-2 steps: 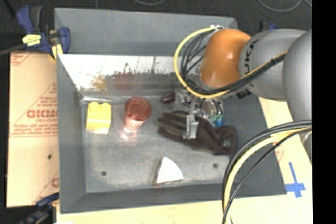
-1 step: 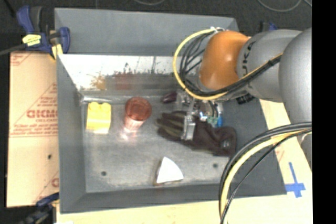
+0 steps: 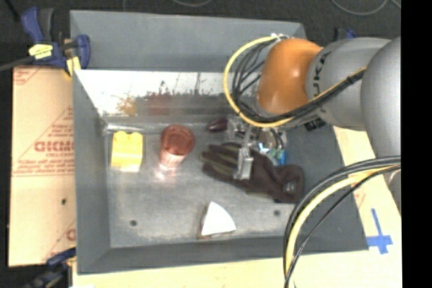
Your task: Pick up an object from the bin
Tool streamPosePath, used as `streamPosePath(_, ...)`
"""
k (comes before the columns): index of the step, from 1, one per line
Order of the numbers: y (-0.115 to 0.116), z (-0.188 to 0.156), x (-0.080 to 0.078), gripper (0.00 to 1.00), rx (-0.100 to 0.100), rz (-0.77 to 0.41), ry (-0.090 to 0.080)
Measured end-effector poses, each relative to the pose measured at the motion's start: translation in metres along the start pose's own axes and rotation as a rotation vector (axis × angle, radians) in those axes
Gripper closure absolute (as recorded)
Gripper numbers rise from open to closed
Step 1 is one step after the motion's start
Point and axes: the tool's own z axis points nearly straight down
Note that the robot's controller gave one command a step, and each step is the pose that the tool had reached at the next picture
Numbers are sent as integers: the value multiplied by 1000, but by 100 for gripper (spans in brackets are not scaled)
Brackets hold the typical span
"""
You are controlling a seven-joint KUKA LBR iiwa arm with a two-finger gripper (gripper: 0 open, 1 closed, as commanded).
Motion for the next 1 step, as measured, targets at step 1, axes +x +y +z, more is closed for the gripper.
streamPosePath(1,-1,-4,-5,100,-1,-19,-9)
